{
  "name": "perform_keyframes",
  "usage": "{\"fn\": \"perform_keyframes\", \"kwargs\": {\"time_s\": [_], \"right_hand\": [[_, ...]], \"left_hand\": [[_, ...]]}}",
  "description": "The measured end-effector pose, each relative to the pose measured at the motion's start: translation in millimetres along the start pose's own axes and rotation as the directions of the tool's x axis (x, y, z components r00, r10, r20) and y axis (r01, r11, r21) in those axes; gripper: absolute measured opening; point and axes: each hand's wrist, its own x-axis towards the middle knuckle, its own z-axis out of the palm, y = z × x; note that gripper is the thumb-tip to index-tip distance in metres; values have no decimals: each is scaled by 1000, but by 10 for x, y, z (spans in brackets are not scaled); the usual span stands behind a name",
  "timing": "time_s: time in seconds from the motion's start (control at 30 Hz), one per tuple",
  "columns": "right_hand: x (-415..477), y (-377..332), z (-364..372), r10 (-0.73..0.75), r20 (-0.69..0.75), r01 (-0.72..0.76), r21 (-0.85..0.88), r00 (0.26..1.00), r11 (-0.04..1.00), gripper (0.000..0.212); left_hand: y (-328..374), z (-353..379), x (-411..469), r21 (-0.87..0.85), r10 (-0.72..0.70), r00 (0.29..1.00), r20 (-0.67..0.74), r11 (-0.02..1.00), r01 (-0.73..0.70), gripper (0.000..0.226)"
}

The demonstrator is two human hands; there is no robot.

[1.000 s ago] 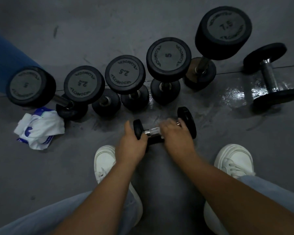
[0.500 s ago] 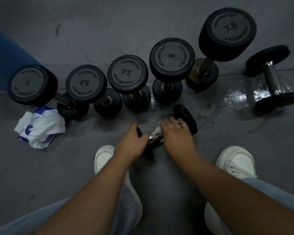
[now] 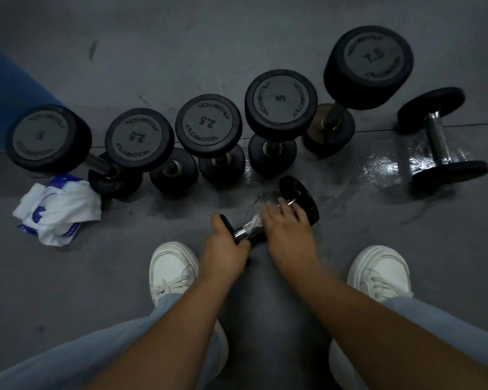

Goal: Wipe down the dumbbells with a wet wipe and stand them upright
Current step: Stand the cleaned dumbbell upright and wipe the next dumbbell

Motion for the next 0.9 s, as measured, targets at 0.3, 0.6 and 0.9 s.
{"fn": "perform_keyframes", "kwargs": {"time_s": [0.3,0.6,0.9], "right_hand": [[-79,-60,-34,171,-20,-168,102,985,980,53],[217,13,-301,172,26,-171,-47,985,984,30],[143,49,-131,45,-19,-45,2,999,999,52]], "left_hand": [[-29,-240,267,192,118,982,145,971,-145,77],[-57,-77,125,267,161,984,69,948,-174,101],[71,-211,453,191,125,980,156,969,-155,106]]}}
